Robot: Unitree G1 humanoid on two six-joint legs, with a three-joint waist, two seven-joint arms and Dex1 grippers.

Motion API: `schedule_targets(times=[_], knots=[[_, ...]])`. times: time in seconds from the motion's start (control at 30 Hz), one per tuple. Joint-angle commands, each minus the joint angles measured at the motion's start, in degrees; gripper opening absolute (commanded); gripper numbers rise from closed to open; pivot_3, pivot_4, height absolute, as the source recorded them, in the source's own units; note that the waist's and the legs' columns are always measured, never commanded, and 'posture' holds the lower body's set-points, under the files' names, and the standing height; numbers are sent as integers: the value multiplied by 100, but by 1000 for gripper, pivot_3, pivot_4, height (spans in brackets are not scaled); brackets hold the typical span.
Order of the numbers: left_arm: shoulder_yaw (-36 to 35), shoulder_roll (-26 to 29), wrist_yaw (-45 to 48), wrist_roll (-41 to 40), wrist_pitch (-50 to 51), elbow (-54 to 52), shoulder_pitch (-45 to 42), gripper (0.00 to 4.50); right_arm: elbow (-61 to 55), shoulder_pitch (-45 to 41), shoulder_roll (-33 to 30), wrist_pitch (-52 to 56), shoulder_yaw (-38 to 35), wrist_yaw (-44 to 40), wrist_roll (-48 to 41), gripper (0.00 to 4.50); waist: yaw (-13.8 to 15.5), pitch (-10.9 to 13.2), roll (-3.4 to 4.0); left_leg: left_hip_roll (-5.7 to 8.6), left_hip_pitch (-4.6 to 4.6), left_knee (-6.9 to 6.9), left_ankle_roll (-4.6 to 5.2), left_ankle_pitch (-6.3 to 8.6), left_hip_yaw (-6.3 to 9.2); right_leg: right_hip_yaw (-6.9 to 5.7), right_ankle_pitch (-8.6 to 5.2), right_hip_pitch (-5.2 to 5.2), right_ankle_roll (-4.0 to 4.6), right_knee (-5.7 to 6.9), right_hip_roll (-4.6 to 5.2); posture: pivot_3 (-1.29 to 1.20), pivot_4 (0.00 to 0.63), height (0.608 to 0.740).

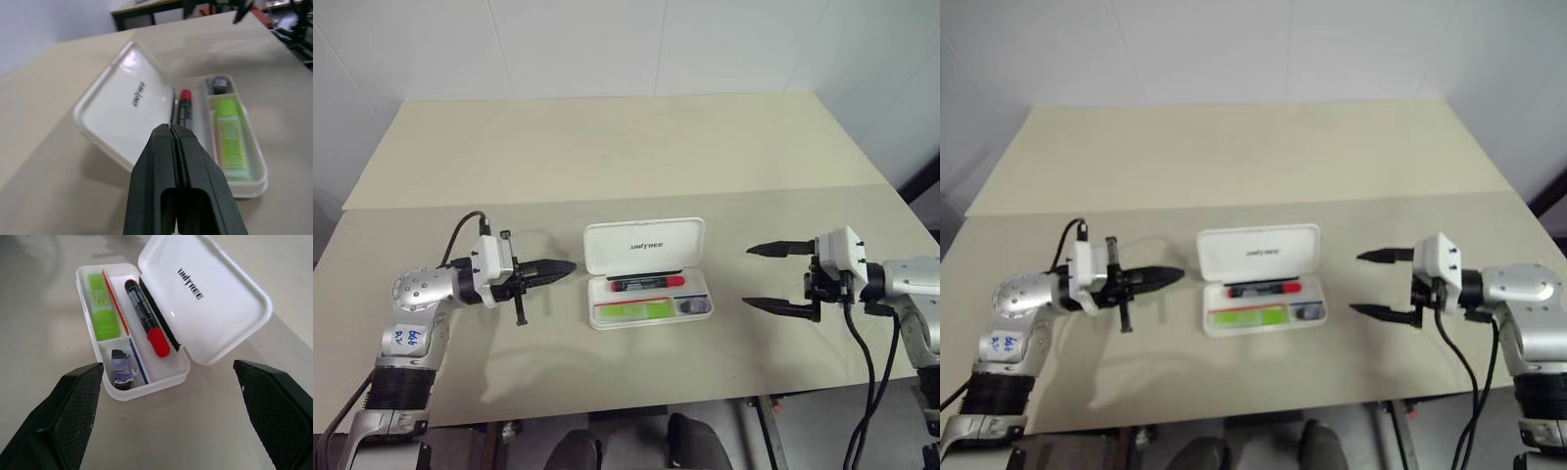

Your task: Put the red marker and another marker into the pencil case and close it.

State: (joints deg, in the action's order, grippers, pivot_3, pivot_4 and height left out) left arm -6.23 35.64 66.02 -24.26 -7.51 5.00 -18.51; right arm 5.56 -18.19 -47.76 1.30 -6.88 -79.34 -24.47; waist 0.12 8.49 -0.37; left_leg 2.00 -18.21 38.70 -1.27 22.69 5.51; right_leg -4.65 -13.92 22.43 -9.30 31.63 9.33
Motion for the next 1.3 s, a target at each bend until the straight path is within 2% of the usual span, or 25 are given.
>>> schedule_targets(times=[0.03, 0.23, 0.47, 0.67, 0.9, 1.3], knots=[[-231, -120, -441, 107, -256, -113, -54, 41, 26, -110, 41, -126, -19, 10, 2, 4500, 8, 0, 0, 2, 0, 2, 0, 0, -1, 1, 0, -1, 0, 0, 1, 0, 150, 740], [-326, -326, -1926, 1104, -553, 238, -159, 41, 103, -166, 175, -208, 49, 76, 96, 4500, 8, -1, -1, 2, 2, 6, 0, 0, -2, 2, 2, -3, -1, 0, 1, 0, 150, 740], [35, -626, -2559, 1570, -324, 766, -523, 41, -64, -37, 219, -197, 73, 134, 108, 4500, 54, -1, -1, 6, 1, 8, 0, 0, -1, 2, 3, -3, -3, 1, 1, 0, 150, 740], [506, -1106, -2502, 1633, 90, 1467, -1148, 41, -140, -53, 205, -174, 73, 222, 106, 4500, 127, -1, -2, 7, -2, 16, 0, 0, -6, 1, 5, -3, -6, 1, 1, 0, 150, 740], [764, -1479, -1906, 1317, 185, 1403, -1401, 41, -256, 25, 181, -135, 32, 304, 81, 4500, 114, -1, -2, 6, -3, 17, 0, 0, -11, -3, 6, -1, -8, 1, 1, 0, 150, 740], [941, -1272, -683, 1293, -900, 1601, -1658, 41, -510, 122, 290, 73, 68, 550, -20, 4500, 133, -1, -2, 5, -8, 24, 0, 0, -11, -7, 7, -1, -8, -1, 2, 0, 150, 740]])
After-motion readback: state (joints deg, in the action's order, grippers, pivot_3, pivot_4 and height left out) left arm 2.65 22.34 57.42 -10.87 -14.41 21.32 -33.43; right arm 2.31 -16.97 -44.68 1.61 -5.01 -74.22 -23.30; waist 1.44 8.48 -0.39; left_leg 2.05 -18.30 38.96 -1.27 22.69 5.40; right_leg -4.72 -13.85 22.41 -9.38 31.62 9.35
